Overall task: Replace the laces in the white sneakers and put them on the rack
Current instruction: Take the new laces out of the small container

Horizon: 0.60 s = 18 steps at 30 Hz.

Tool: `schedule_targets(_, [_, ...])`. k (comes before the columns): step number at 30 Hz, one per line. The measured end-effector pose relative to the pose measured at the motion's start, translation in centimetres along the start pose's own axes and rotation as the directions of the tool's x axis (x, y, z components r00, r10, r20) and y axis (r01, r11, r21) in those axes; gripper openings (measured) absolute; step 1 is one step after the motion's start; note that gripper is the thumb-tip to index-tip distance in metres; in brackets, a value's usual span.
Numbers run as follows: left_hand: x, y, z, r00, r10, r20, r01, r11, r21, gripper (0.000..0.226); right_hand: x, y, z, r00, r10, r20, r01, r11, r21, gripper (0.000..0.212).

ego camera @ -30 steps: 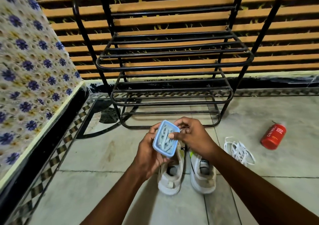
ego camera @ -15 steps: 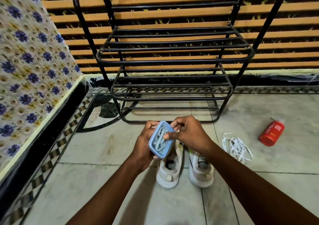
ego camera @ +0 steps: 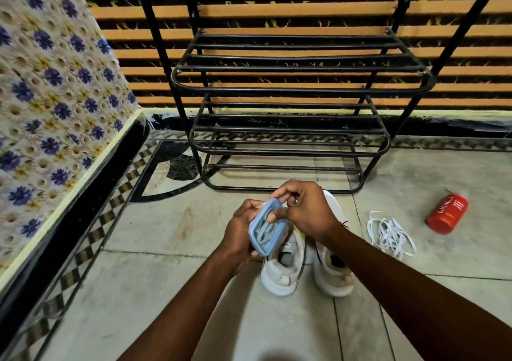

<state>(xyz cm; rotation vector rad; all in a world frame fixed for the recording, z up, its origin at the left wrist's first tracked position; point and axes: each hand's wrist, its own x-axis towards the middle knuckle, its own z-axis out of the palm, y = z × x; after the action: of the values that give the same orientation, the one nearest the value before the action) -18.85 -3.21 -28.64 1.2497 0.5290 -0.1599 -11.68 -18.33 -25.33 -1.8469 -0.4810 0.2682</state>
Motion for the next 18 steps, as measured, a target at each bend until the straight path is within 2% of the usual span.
schedule_targets(5, [0.5,0.2,-1.7,0.997,0.006,-0.081,-0.013,0.997,-0.081,0.04,1.4,-0.1,0.8,0.999,-0.037,0.001,0.037,0.998,0.055,0.038])
schedule_targets(8, [0.8,-0.7,-3.8,0.978,-0.016,-0.206,-0.014,0.99,-0.14,0.03,1.8,0.2,1.5,0.992,-0.096,0.077,0.092,0.994,0.052,0.034])
schedule_targets(11, [1.6,-1.3,-6.3,0.935,-0.113,-0.337,0.015,0.96,-0.279,0.038,1.7,0.9,2.9,0.97,-0.215,0.113,0.229,0.966,-0.121,0.026])
schedule_targets(14, [1.3,-1.1,-8.6,0.895,-0.083,-0.439,-0.026,0.971,-0.237,0.047,1.4,3.1,4.6,0.913,-0.308,0.267,0.394,0.837,-0.38,0.018])
schedule_targets(16, [1.0,-1.3,-9.8,0.879,-0.076,-0.472,-0.041,0.971,-0.234,0.034,1.0,4.5,5.9,0.876,-0.236,0.421,0.446,0.728,-0.52,0.013])
schedule_targets(18, [1.1,-1.8,-10.8,0.87,-0.106,-0.482,-0.031,0.963,-0.268,0.029,0.7,5.7,7.6,0.841,-0.123,0.526,0.488,0.593,-0.641,0.013])
